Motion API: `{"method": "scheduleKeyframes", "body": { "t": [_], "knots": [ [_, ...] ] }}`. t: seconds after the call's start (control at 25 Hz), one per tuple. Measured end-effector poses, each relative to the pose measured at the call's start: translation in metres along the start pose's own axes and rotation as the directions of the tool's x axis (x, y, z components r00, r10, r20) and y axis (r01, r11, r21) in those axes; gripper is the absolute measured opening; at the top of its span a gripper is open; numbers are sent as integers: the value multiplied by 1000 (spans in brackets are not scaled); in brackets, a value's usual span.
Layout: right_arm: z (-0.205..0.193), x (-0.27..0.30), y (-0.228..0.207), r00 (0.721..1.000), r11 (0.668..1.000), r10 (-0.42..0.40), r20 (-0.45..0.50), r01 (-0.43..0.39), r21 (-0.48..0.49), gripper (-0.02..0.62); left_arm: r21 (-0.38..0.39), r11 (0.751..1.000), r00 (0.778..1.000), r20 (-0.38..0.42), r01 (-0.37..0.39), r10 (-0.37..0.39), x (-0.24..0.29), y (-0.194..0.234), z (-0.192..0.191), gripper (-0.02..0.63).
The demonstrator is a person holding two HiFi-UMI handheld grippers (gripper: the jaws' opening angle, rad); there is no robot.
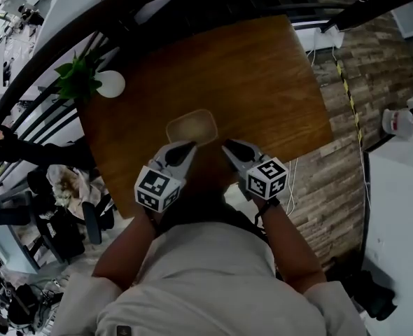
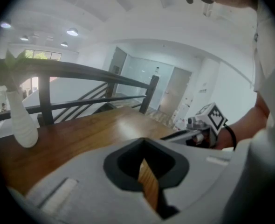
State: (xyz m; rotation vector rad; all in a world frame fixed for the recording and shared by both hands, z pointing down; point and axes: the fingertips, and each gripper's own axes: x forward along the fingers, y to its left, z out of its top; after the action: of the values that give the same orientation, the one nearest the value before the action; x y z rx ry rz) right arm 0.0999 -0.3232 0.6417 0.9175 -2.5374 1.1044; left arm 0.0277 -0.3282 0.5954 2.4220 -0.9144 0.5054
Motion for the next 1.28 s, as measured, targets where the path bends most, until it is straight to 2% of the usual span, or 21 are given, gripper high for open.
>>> {"method": "scheduleKeyframes", "body": {
  "t": [0.4, 0.84, 1.28],
  "knots": [
    [-40, 38, -43, 999, 992, -11, -48, 17, 122, 81, -30, 999, 997, -75, 22, -24, 26, 32, -38, 3],
    [-73, 57, -72, 997, 964, 2, -79, 19, 265, 80, -53, 997, 992, -112, 52, -58, 47, 38, -56, 3],
    [-83, 70, -80, 995, 945, 30, -91, 2, 326, 78, -80, 996, 990, -128, 49, -59, 51, 47, -68, 3]
  ]
}}
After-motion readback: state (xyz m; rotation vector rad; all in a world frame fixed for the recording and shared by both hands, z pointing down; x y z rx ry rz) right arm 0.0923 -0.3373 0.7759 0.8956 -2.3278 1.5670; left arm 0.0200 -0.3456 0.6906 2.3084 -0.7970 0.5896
